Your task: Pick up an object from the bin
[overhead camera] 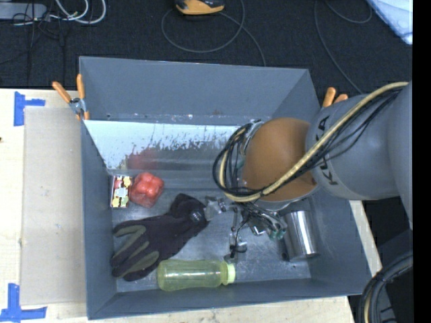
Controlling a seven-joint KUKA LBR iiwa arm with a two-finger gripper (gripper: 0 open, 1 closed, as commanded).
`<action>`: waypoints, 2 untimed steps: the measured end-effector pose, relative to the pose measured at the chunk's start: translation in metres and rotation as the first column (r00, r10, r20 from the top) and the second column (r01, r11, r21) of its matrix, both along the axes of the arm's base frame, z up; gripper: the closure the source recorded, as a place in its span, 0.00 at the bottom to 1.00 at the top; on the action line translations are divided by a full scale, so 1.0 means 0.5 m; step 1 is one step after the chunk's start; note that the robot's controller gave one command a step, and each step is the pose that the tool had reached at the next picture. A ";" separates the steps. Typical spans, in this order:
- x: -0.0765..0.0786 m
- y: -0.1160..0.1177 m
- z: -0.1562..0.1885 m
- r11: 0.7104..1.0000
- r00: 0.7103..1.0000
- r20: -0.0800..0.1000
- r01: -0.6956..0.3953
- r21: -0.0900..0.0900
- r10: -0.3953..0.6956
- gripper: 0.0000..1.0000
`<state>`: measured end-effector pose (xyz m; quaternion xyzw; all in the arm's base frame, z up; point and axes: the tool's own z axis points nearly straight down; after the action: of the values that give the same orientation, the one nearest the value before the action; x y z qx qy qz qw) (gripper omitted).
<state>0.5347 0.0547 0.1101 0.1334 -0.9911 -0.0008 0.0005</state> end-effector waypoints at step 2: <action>-0.011 0.142 -0.062 0.998 0.998 0.010 -0.058 0.002 0.058 0.00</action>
Offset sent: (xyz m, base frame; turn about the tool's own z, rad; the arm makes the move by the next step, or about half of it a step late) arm 0.0042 0.0705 -0.0332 -0.3024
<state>0.5290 0.1259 0.0794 0.1621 -0.9868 -0.0012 -0.0046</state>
